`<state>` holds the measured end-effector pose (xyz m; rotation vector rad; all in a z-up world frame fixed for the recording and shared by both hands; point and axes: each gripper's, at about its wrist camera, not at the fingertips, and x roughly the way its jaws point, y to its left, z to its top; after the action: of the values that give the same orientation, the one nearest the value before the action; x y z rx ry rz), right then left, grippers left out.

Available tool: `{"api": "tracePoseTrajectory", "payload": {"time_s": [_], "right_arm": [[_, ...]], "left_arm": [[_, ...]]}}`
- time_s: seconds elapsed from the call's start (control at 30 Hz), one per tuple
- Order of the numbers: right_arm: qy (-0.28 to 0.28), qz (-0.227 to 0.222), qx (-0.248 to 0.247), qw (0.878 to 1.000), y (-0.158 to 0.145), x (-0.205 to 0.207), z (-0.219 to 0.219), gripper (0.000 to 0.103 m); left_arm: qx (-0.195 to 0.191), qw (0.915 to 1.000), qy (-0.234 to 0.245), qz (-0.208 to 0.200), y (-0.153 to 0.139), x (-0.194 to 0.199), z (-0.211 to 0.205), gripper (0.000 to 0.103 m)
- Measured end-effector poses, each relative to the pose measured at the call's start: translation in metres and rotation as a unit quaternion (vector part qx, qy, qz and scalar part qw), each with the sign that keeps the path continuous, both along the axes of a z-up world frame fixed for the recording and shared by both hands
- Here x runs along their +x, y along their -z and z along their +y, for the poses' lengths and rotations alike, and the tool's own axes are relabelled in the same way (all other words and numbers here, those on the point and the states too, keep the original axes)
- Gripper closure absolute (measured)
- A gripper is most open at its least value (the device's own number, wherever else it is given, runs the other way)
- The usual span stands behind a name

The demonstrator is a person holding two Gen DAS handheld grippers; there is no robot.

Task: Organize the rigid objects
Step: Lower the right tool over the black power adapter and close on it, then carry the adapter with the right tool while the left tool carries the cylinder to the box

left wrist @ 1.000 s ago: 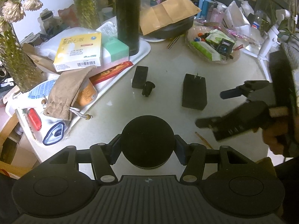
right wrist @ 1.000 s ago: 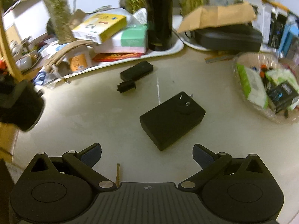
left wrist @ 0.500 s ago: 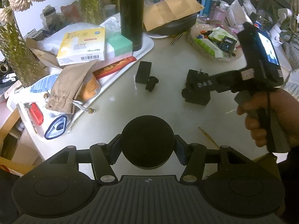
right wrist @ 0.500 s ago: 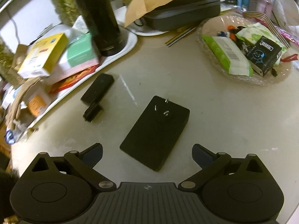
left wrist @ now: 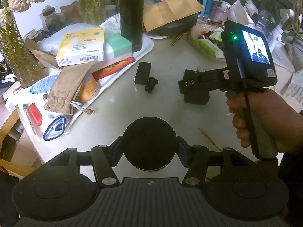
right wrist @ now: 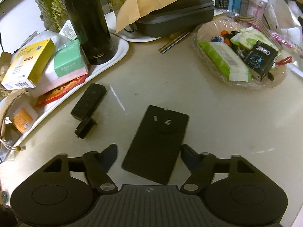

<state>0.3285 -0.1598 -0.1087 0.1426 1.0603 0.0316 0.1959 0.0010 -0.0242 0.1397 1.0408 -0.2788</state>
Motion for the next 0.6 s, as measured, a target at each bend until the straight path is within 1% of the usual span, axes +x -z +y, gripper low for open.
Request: {"api": "tracePoseTrajectory", "payload": {"time_s": [0.17,0.3,0.43,0.6], "right_arm": [[-0.01,0.002,-0.014,1.0,-0.0012,-0.001,-0.0007,0.042],[-0.037,0.004,-0.041,0.998,-0.0044,-0.0027,0.003,0.045],[-0.067,0.002,-0.062,0.996,-0.0058,-0.0036,0.0065,0.046],[-0.085,-0.003,-0.072,0.994,-0.0067,-0.0082,0.0051,0.046]], "left_arm": [[-0.001,1.0,0.002,-0.001,-0.0006,-0.0003,-0.0014,0.046],[0.0,1.0,0.002,-0.001,-0.001,-0.0003,-0.0013,0.046],[0.002,1.0,0.001,-0.002,-0.0014,-0.0004,-0.0005,0.046],[0.001,1.0,0.0,-0.002,-0.0028,-0.0009,-0.0007,0.046]]}}
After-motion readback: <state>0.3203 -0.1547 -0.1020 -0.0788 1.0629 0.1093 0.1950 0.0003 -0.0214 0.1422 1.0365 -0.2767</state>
